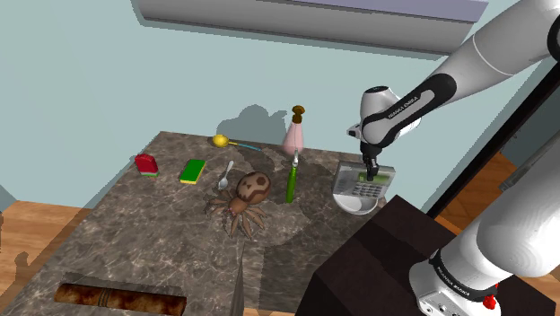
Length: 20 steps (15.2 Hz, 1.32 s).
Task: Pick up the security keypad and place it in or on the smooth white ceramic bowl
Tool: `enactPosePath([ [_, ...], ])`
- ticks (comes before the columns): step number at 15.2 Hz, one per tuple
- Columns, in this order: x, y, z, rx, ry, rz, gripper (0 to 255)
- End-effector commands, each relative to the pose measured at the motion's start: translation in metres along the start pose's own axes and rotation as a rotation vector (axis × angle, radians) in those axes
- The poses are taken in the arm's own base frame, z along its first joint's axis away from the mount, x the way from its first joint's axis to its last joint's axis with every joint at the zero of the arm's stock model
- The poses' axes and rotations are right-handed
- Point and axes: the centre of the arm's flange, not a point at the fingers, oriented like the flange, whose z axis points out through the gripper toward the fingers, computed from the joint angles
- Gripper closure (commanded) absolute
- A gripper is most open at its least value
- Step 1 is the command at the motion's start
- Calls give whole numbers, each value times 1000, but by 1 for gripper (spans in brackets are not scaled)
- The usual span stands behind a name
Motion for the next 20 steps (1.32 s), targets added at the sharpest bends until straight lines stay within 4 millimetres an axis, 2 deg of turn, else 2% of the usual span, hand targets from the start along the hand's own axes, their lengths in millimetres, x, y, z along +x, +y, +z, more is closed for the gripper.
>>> enactPosePath([
  [1,1,-1,1,0,0,-3,255],
  [2,1,-1,1,0,0,-3,255],
  [3,2,-1,1,0,0,-3,0],
  [8,1,-1,1,0,0,-3,0],
  [12,1,-1,-49,0,0,-3,0],
  [20,1,-1,-49,0,0,-3,0],
])
